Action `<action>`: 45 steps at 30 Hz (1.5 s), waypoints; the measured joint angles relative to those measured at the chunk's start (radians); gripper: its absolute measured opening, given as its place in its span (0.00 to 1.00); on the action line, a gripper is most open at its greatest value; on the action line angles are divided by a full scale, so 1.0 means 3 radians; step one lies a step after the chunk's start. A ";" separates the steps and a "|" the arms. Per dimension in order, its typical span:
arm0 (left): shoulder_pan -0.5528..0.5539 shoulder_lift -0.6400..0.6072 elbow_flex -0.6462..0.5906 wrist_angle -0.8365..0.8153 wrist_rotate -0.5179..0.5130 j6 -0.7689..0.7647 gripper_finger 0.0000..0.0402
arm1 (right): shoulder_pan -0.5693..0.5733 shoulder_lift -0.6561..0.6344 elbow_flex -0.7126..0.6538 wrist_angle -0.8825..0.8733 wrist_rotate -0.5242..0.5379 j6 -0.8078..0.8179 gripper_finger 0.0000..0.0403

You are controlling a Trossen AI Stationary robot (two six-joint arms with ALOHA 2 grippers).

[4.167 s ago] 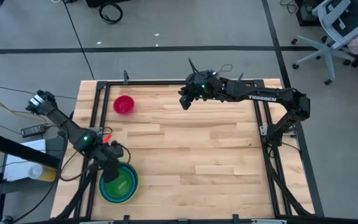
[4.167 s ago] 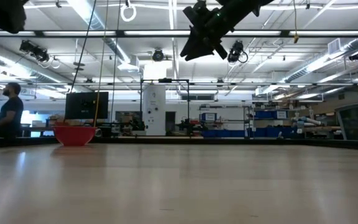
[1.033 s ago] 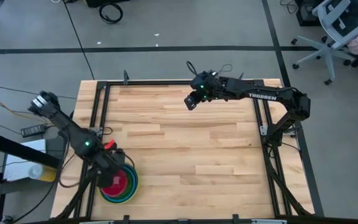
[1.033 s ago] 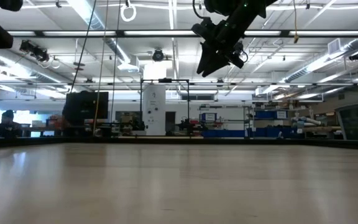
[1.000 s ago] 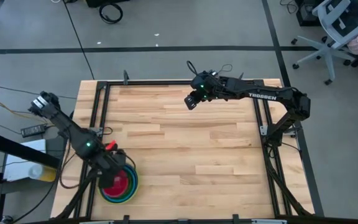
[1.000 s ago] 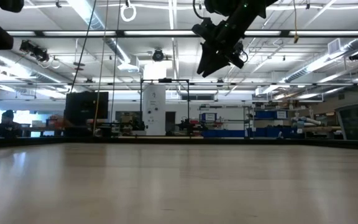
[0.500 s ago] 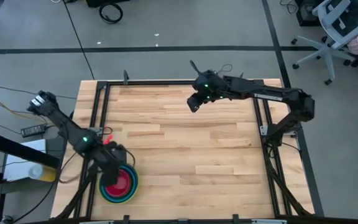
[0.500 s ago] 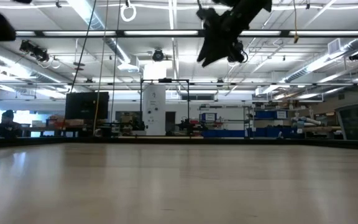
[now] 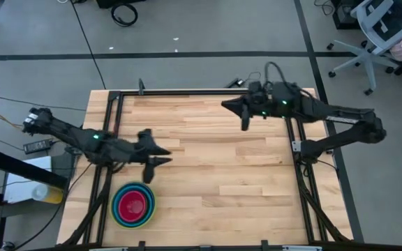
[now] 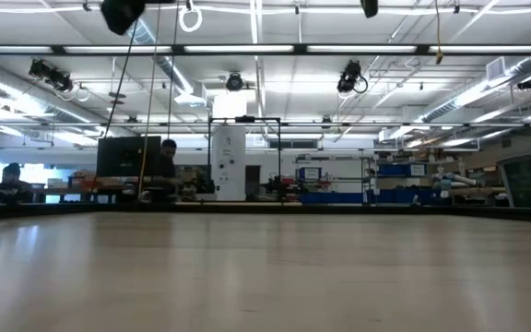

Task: Nest bowls inside each other
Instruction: Return to Home Position

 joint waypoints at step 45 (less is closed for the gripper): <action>0.0439 -0.2675 -0.2693 0.1944 0.0205 0.1026 0.00 | 0.0576 -0.3318 -0.3846 0.1398 -0.0069 -0.0296 0.01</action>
